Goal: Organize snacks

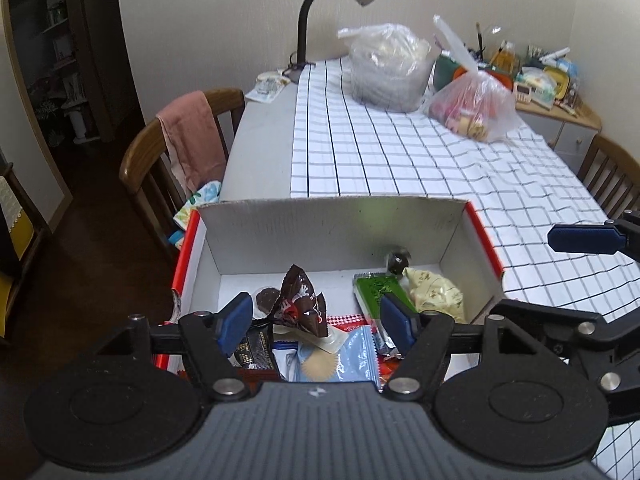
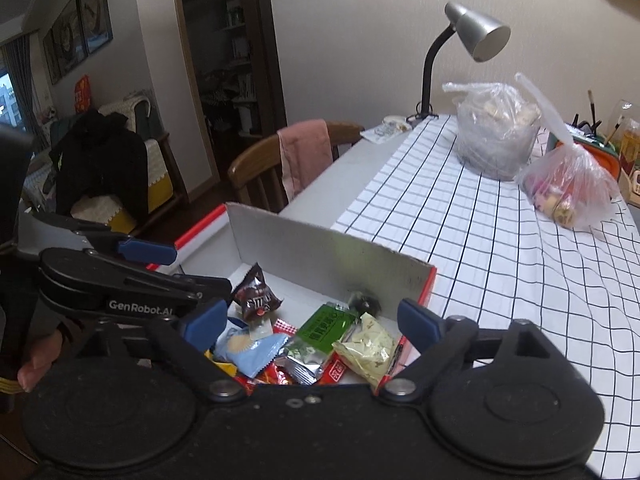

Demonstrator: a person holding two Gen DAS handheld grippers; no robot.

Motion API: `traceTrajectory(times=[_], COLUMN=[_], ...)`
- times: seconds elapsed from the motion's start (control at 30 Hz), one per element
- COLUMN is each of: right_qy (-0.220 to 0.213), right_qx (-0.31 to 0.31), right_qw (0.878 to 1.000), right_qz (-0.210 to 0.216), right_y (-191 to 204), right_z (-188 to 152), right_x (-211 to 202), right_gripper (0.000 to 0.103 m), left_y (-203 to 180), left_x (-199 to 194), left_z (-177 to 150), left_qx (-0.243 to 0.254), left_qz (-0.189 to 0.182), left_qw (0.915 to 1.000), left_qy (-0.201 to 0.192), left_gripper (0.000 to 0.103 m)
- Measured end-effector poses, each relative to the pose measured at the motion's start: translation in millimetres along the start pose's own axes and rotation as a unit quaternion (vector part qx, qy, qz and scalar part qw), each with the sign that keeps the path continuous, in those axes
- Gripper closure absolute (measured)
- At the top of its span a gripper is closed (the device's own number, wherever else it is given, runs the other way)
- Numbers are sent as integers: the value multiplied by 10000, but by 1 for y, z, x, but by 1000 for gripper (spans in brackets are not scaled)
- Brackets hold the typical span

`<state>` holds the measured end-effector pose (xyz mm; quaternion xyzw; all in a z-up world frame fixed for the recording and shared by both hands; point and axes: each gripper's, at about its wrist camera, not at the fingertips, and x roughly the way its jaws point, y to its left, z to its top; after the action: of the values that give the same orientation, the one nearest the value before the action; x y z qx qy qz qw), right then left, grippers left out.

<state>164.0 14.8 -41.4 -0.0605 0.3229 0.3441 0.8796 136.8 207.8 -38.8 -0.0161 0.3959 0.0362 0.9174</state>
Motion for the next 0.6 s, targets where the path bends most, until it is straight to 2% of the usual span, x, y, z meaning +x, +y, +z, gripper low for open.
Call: traceTrajectory(times=[0.1, 0.27, 0.5, 0.6], right_qy=[-95, -182, -316, -371], right_qx=[-9, 73, 241, 326], right_qw=[10000, 9998, 9992, 9987], right_qz=[21, 51, 87, 101], right_y=[2, 3, 3, 1], right_z=[-1, -5, -12, -13], right_x=[-10, -24, -39, -44], right_gripper=[4, 1, 0, 0], left_y=[1, 1, -2, -4], left_x=[-11, -30, -49, -53], left_z=[-2, -9, -18, -22], left_qx=[-44, -92, -212, -237], left_qz=[-47, -57, -175, -212], left_qw=[9999, 9995, 9987, 9985], left_qy=[-106, -302, -429, -442], left_gripper=[29, 24, 18, 13])
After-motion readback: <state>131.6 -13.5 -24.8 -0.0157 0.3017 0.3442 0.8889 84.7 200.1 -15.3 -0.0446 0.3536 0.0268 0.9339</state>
